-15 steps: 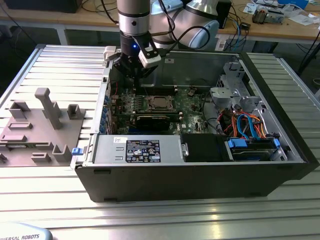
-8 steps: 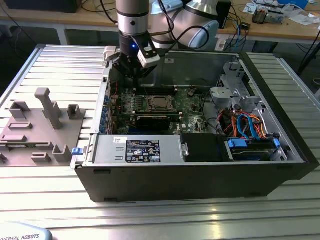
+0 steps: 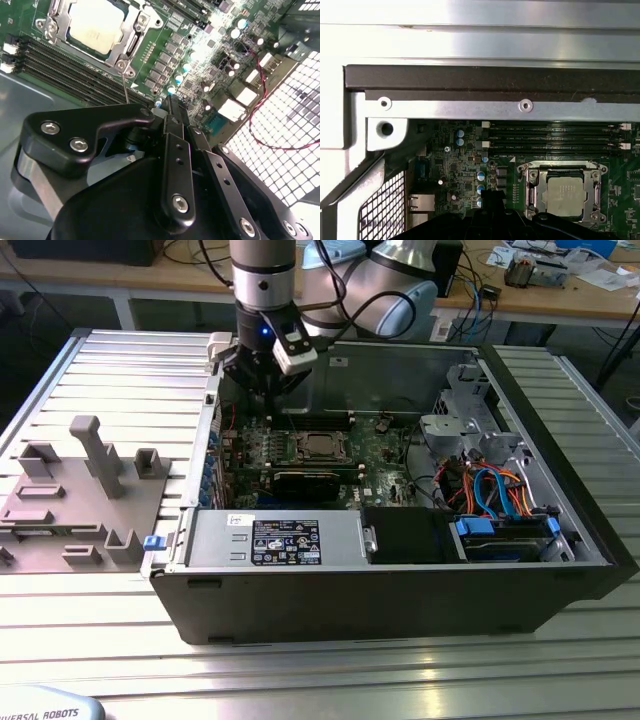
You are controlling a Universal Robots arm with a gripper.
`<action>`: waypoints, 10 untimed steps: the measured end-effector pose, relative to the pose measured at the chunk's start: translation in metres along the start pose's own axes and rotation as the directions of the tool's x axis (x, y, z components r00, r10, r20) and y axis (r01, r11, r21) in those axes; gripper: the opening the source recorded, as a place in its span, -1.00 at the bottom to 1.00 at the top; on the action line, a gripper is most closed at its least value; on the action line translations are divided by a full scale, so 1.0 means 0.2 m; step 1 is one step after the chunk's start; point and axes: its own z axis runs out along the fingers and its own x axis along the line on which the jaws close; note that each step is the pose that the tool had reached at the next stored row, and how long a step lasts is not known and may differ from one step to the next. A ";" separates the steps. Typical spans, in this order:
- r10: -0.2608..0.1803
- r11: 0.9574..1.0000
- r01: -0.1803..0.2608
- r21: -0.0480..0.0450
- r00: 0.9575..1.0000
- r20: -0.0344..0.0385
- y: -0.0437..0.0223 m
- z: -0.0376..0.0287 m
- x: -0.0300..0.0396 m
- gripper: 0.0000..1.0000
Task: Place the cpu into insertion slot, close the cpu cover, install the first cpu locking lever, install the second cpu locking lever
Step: 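Install the first cpu locking lever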
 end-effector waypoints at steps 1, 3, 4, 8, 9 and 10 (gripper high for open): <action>0.000 1.000 0.000 -0.001 1.000 0.000 0.006 0.000 0.000 -0.79; 0.000 1.000 0.000 -0.005 1.000 0.000 0.018 0.000 0.000 -0.79; 0.000 1.000 0.000 -0.008 1.000 0.000 0.022 0.000 0.000 -0.79; 0.000 1.000 0.000 -0.021 1.000 0.000 0.031 0.001 0.000 -0.79; 0.000 1.000 0.000 -0.024 1.000 0.000 0.032 0.001 0.000 -0.79; 0.001 1.000 -0.001 -0.028 1.000 0.000 0.034 0.002 0.000 -0.79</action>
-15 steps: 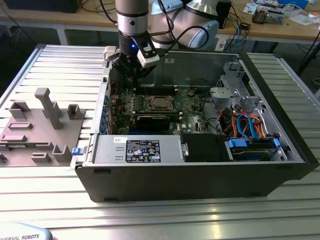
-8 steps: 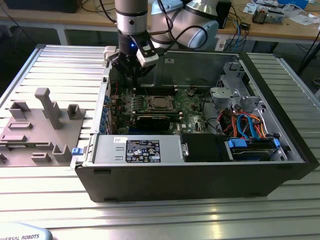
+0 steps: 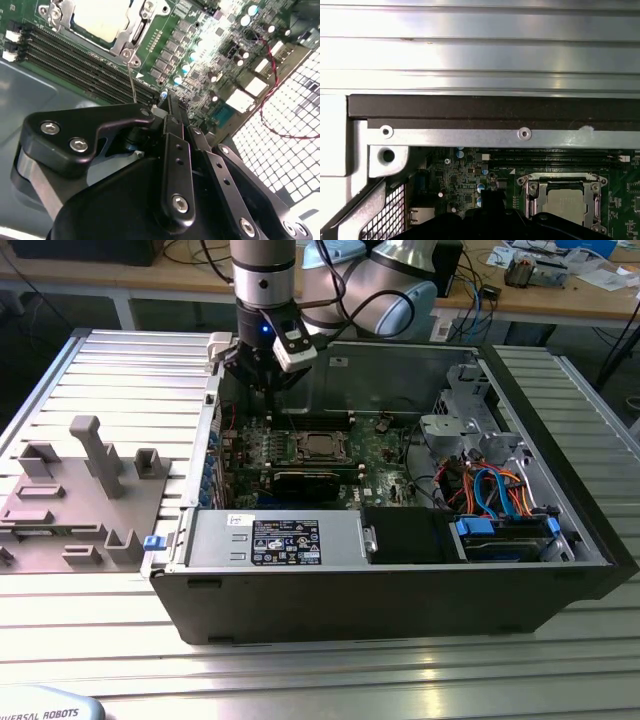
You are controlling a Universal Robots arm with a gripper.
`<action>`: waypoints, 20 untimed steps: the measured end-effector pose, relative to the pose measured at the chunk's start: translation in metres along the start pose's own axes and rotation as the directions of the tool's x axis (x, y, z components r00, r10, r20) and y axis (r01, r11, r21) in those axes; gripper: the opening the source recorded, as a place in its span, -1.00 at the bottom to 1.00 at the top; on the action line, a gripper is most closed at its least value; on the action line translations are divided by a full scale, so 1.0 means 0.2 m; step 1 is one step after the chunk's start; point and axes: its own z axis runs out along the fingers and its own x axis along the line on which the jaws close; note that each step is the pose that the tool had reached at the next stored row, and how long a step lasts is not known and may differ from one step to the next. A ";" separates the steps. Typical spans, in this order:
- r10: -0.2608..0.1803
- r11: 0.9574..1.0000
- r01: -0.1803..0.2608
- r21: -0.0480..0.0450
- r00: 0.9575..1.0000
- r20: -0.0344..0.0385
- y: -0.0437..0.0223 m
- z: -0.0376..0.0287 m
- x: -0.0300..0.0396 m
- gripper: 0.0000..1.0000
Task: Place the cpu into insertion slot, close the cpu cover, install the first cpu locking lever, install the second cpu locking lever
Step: 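Install the first cpu locking lever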
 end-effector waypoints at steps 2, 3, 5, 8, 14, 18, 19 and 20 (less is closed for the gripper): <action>0.000 1.000 0.000 -0.006 1.000 0.000 0.002 0.001 -0.001 -0.79; 0.000 1.000 0.000 -0.009 1.000 0.000 0.003 0.000 -0.005 -0.79; 0.000 1.000 0.000 -0.013 1.000 0.000 0.003 0.001 -0.026 -0.79; 0.000 1.000 0.000 -0.014 1.000 0.000 0.003 0.001 -0.041 -0.79; 0.000 1.000 0.000 -0.017 1.000 0.000 0.003 0.001 -0.065 -0.79; 0.000 1.000 0.000 -0.018 1.000 0.000 0.003 0.002 -0.073 -0.79; 0.000 1.000 0.000 -0.018 1.000 0.000 0.003 0.002 -0.075 -0.79; 0.000 1.000 0.000 -0.018 1.000 0.000 0.003 0.002 -0.076 -0.79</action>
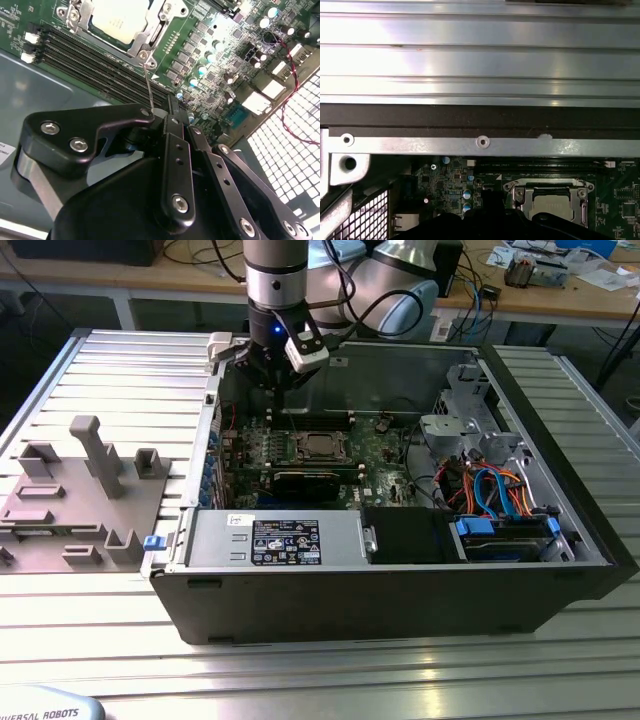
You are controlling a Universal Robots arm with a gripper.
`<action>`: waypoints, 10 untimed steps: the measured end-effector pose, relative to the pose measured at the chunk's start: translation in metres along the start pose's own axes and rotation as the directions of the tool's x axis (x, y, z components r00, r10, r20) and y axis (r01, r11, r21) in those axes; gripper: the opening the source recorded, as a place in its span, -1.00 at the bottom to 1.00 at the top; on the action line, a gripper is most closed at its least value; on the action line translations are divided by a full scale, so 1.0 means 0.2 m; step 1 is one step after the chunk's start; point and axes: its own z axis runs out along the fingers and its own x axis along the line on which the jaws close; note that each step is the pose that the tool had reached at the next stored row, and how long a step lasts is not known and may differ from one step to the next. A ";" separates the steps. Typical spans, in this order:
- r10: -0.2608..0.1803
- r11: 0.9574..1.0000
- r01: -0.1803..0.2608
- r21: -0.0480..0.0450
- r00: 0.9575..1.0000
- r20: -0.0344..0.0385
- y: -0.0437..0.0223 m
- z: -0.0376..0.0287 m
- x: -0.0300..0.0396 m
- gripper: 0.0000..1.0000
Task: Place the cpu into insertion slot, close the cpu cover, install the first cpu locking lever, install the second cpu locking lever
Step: 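Install the first cpu locking lever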
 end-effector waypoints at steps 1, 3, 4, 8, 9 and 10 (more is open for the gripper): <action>0.000 1.000 0.000 0.000 1.000 0.000 0.000 0.000 -0.002 -0.79; 0.000 1.000 0.000 0.000 1.000 0.000 0.000 0.000 -0.005 -0.79; 0.000 1.000 0.000 0.000 1.000 0.000 0.000 0.000 -0.006 -0.79; 0.000 1.000 0.000 0.000 1.000 0.000 0.000 0.000 -0.014 -0.79; 0.000 1.000 0.000 0.000 1.000 0.000 0.000 0.000 -0.015 -0.79; 0.000 1.000 0.000 0.000 1.000 0.000 0.000 0.000 -0.018 -0.79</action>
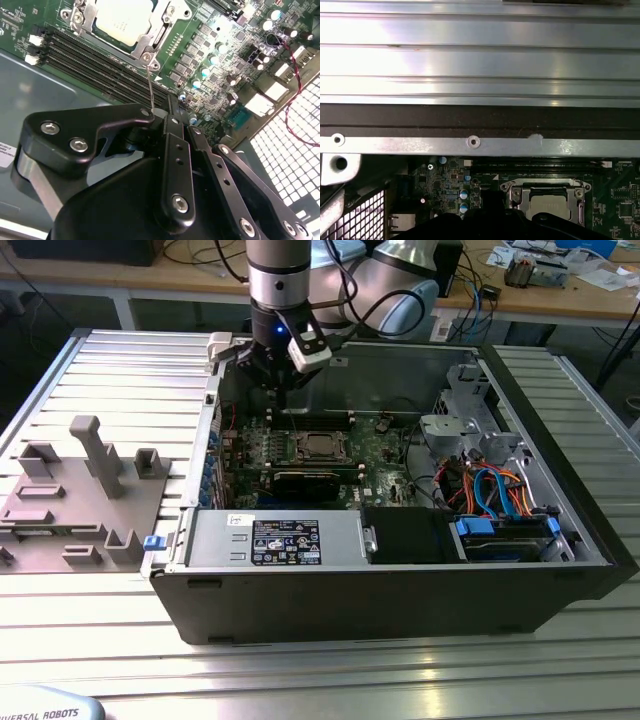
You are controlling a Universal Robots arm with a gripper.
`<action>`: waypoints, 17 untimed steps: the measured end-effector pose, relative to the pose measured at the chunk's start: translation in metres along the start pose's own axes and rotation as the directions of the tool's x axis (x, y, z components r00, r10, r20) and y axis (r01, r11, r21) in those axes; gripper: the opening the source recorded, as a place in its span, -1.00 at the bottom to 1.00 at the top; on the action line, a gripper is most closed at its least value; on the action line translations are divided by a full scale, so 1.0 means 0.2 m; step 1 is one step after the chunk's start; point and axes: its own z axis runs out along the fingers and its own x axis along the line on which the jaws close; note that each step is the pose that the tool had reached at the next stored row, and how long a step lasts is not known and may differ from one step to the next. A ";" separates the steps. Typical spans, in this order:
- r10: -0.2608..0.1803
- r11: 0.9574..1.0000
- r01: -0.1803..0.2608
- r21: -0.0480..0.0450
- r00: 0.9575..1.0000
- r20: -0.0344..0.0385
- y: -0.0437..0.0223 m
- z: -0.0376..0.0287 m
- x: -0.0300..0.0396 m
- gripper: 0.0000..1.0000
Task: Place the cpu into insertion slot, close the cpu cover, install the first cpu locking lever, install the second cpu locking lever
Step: 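Install the first cpu locking lever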
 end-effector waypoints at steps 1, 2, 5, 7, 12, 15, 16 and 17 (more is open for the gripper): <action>0.000 1.000 0.000 0.000 1.000 0.000 0.000 0.000 -0.003 -0.79; 0.000 1.000 0.000 0.000 1.000 0.000 0.000 0.000 -0.005 -0.79; 0.000 1.000 0.000 0.000 1.000 0.000 0.000 0.000 -0.010 -0.79; 0.000 1.000 0.000 0.000 1.000 0.000 0.000 0.000 -0.012 -0.79; 0.000 1.000 0.000 0.000 1.000 0.000 0.000 0.001 -0.016 -0.79; 0.000 1.000 0.000 0.000 1.000 0.000 0.000 0.002 -0.020 -0.79; 0.000 1.000 0.000 0.000 1.000 0.000 0.000 0.002 -0.020 -0.79; 0.000 1.000 0.000 0.000 1.000 0.000 0.000 0.002 -0.021 -0.79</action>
